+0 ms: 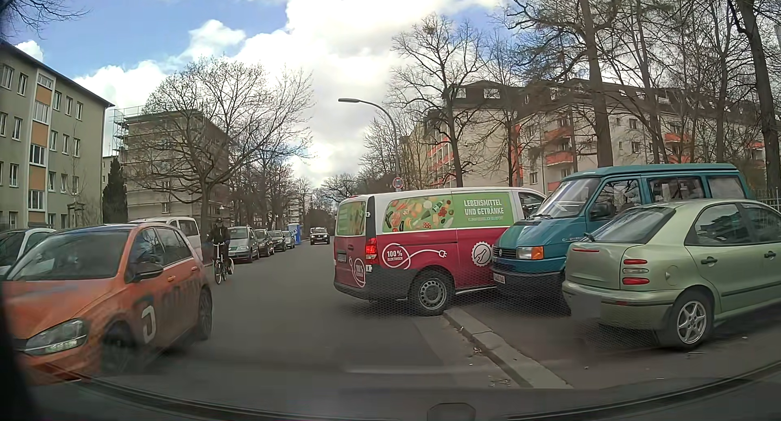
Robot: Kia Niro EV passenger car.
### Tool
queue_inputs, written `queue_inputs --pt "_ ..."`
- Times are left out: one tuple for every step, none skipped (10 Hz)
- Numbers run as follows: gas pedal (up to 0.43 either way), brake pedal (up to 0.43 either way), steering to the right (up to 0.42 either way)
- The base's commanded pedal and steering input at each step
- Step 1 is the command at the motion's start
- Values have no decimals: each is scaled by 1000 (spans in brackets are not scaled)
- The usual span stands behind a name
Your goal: Follow the waypoints while adhering to traffic rules and regulations
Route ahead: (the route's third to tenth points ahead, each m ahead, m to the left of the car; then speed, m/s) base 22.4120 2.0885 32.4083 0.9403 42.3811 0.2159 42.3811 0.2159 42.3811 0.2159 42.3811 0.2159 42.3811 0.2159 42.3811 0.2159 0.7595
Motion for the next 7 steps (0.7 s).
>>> queue_inputs --pt "0 244 -400" --pt "0 256 -415" --pt "0 256 -432" --pt "0 256 -445" --pt "0 244 -464" --pt "0 244 -481" --pt "0 238 -492"
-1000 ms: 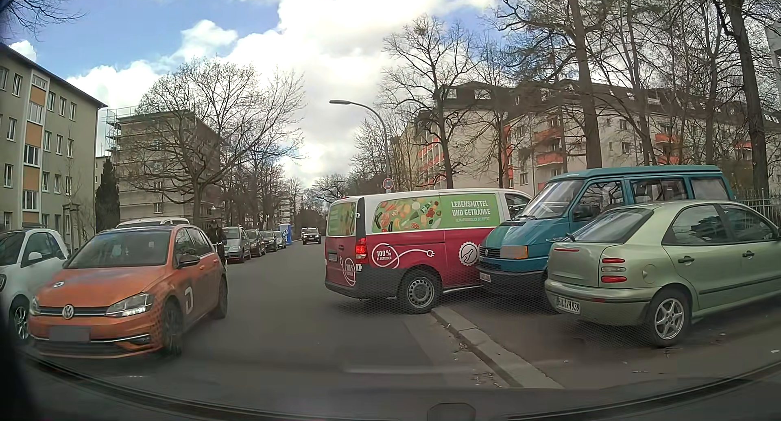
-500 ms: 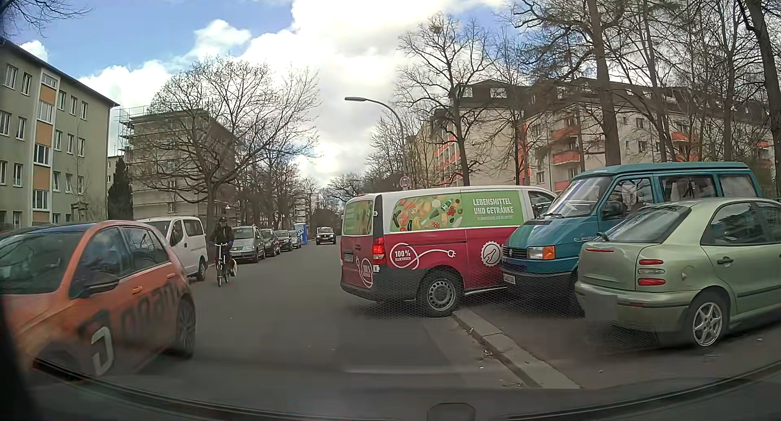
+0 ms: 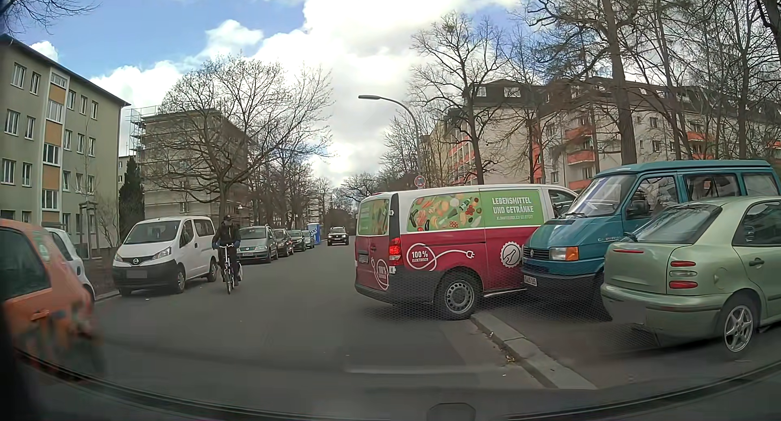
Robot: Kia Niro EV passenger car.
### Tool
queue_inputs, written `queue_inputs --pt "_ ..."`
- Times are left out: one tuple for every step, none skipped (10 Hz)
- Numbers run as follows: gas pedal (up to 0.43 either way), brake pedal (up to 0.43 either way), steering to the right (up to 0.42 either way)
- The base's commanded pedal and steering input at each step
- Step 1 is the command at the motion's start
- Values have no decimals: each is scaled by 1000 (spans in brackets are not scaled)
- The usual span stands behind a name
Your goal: Follow the waypoints while adhering to traffic rules and regulations
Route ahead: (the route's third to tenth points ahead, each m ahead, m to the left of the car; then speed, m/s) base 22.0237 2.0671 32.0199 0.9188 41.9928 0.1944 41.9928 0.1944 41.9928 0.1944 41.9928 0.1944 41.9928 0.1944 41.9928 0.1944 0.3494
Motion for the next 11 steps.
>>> queue_inputs --pt "0 238 -507" --pt "0 238 -532" --pt "0 238 -567" --pt "0 220 -617" --pt "0 226 -663" --pt "0 226 -690" --pt "0 226 -706" --pt "0 232 -726" --pt "0 244 -744" --pt "0 274 -759" --pt "0 293 -769"
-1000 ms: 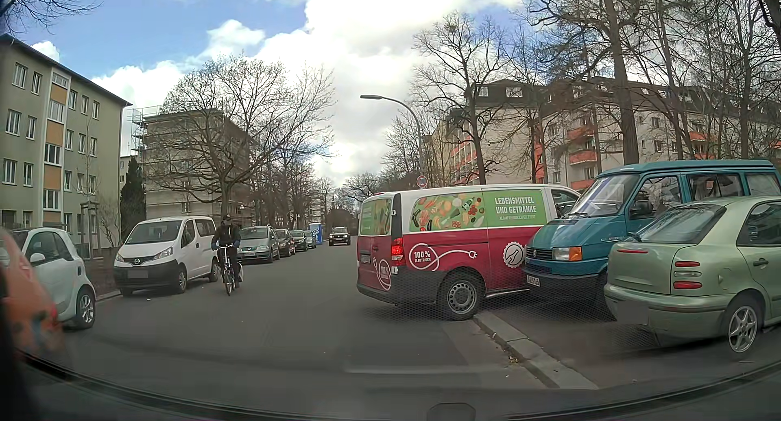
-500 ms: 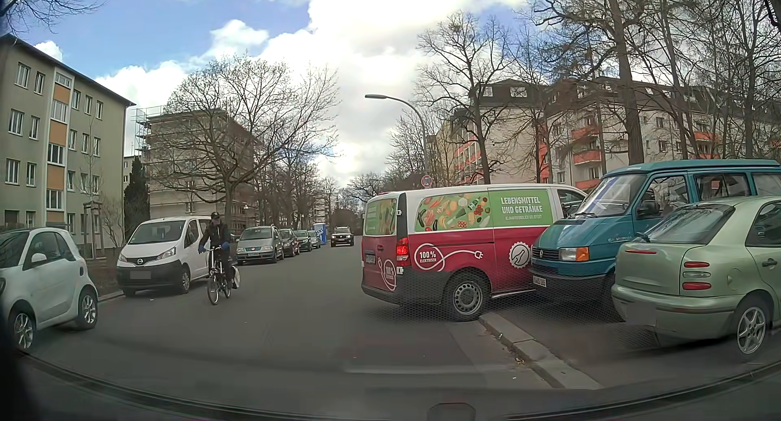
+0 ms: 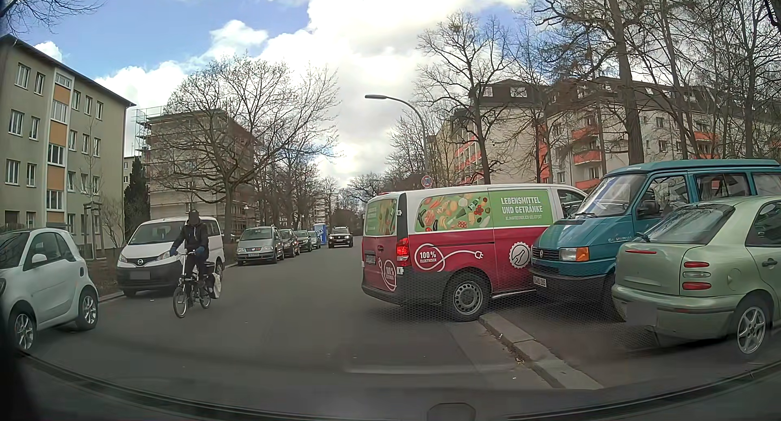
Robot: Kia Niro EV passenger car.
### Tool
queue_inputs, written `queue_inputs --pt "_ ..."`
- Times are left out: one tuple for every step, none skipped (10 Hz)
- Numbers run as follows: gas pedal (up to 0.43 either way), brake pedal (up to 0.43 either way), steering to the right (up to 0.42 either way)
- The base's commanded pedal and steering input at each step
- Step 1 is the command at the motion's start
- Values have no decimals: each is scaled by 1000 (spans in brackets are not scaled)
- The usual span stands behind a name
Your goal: Follow the waypoints while adhering to traffic rules and regulations
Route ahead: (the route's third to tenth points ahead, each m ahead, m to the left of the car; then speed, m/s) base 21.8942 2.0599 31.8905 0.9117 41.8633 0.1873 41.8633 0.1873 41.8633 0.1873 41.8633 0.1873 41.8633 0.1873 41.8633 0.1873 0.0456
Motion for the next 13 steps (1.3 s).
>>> queue_inputs --pt "0 311 -781" --pt "0 323 -794" --pt "0 335 -817" --pt "0 348 -843" --pt "0 348 -872" --pt "0 360 -910" --pt "0 366 -944" --pt "0 372 -962" --pt "0 378 -974" --pt "0 384 -971" --pt "0 390 -961" --pt "0 390 -938" --pt "0 390 -910"
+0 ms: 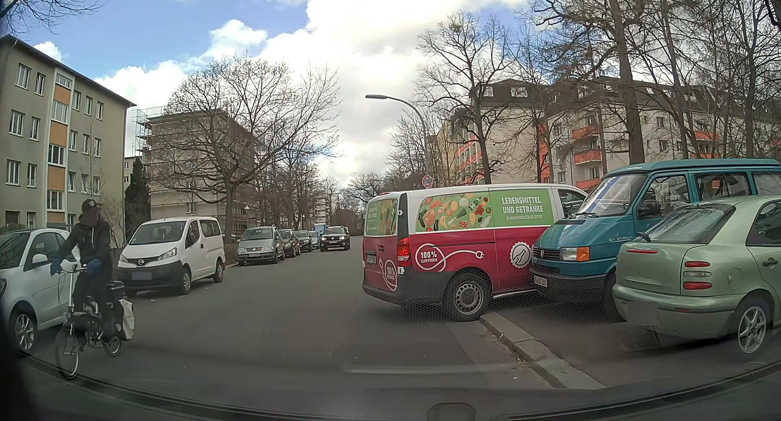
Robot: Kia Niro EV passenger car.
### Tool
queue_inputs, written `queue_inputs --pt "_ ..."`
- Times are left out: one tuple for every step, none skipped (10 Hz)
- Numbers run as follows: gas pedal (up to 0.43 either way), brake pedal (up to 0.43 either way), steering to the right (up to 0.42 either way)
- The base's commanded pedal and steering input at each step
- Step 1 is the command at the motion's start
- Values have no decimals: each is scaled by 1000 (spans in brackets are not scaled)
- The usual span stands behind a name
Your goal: Follow the waypoints while adhering to traffic rules and regulations
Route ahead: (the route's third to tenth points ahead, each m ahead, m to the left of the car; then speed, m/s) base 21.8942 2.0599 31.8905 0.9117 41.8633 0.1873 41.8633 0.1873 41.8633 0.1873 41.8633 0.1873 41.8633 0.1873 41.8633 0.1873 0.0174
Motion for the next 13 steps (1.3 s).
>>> queue_inputs --pt "0 390 -891" --pt "0 390 -871" --pt "0 390 -863" --pt "0 390 -863" --pt "0 390 -864" --pt "0 390 -869" --pt "0 390 -874" --pt "0 390 -875" --pt "0 390 -878" --pt "0 384 -887" --pt "0 390 -895" --pt "0 390 -902" --pt "0 390 -905"
